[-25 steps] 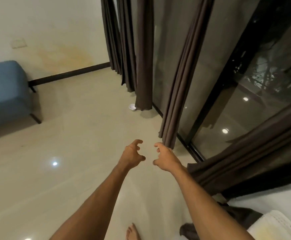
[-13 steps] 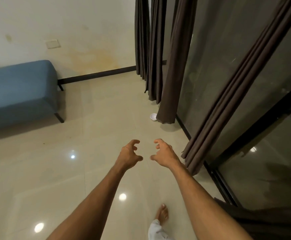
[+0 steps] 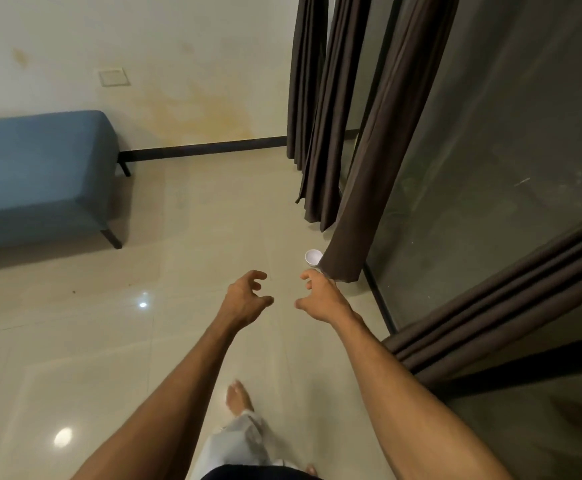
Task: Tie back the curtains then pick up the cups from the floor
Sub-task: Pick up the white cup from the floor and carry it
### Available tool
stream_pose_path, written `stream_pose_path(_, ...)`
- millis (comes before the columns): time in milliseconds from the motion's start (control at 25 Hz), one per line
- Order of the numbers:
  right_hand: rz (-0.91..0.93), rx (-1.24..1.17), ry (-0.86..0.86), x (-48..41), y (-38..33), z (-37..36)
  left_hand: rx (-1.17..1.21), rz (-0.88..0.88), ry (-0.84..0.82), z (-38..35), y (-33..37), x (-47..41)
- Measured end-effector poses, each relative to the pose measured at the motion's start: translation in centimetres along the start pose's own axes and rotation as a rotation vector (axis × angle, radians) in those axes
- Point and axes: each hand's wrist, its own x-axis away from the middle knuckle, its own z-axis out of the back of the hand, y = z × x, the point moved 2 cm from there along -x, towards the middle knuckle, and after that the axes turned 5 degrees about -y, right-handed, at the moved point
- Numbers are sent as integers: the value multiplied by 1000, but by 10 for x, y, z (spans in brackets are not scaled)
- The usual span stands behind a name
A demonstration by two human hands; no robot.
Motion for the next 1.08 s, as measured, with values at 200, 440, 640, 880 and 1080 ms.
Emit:
stream_pose_path(200, -22, 7, 21, -86, -29, 30, -58, -16, -64, 25, 26, -99)
stream_pose_path(440, -135, -75, 107, -186, -67, 72, -228, -84, -203, 72, 63, -219)
stream_pose_path(640, -163, -151, 100, -258, -88, 89, -299, -87, -282, 85, 84, -310)
stream_pose_path(880, -245, -230, 87, -340, -58, 119, -370, -74, -362, 68, 106, -397)
stream_pose_path(1080, -319, -318, 74, -408, -28, 133, -432, -31, -433, 53, 117, -471)
